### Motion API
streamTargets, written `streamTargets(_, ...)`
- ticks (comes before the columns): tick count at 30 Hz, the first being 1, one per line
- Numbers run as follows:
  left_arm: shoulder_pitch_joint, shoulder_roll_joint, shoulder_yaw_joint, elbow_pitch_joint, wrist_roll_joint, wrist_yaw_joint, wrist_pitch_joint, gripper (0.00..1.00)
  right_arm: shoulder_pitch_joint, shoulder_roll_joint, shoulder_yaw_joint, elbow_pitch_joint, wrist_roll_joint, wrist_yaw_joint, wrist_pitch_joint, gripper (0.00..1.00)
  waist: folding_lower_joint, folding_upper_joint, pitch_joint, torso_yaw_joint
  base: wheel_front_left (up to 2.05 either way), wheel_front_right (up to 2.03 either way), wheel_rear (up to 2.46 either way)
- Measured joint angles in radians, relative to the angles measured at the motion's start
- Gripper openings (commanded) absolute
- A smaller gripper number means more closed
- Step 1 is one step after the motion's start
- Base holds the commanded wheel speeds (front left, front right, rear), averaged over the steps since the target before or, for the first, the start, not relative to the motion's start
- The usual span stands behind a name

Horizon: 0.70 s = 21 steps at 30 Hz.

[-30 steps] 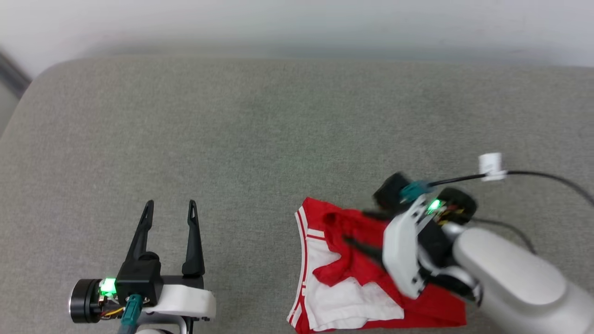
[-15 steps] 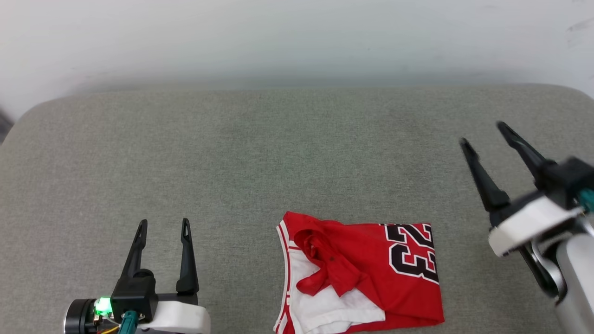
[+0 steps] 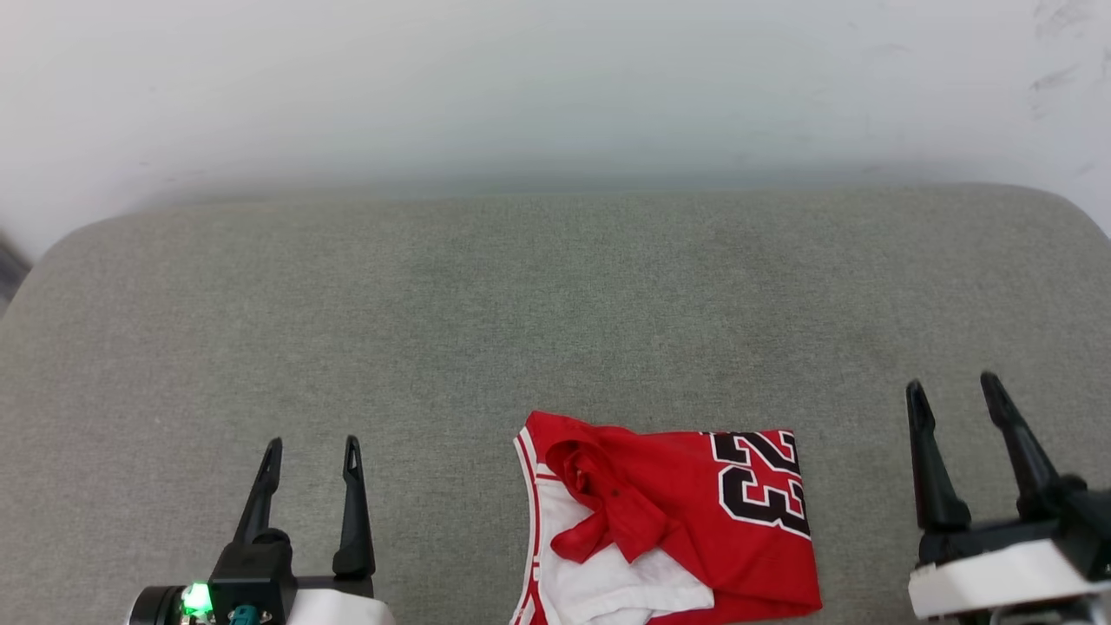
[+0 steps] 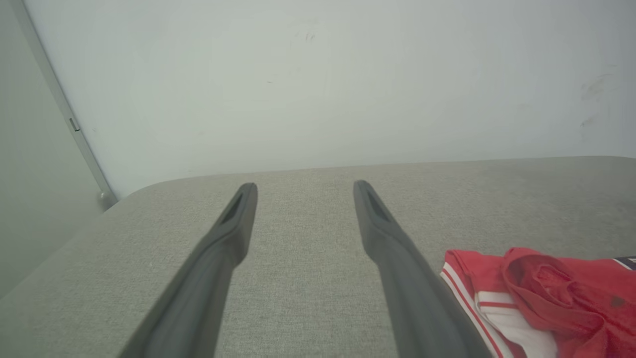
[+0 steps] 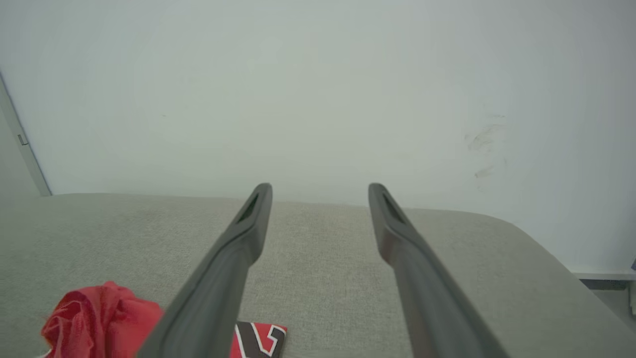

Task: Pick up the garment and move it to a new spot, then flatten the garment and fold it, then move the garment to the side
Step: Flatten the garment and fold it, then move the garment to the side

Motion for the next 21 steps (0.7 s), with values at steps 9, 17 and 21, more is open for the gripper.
streamTargets(9, 0.037, -0.003, -0.001, -0.001, -0.007, -0.013, 0.0, 1.0, 0.134, 0.063, -0.047, -0.062, 0.0, 0.0, -0.001, 1.0, 0.0, 0.0, -0.028, 0.008, 0.0, 0.0, 0.0)
streamTargets(17, 0.042, -0.006, 0.0, -0.001, -0.007, -0.016, 0.0, 1.0, 0.142, 0.07, -0.049, -0.077, -0.018, 0.0, -0.001, 1.0, 0.0, 0.0, -0.03, 0.011, 0.0, 0.0, 0.0)
streamTargets(21, 0.042, -0.007, -0.001, 0.0, -0.007, -0.018, 0.0, 1.0, 0.05, 0.019, -0.043, -0.098, -0.031, 0.0, -0.001, 1.0, 0.0, 0.0, -0.028, 0.009, 0.0, 0.0, 0.0)
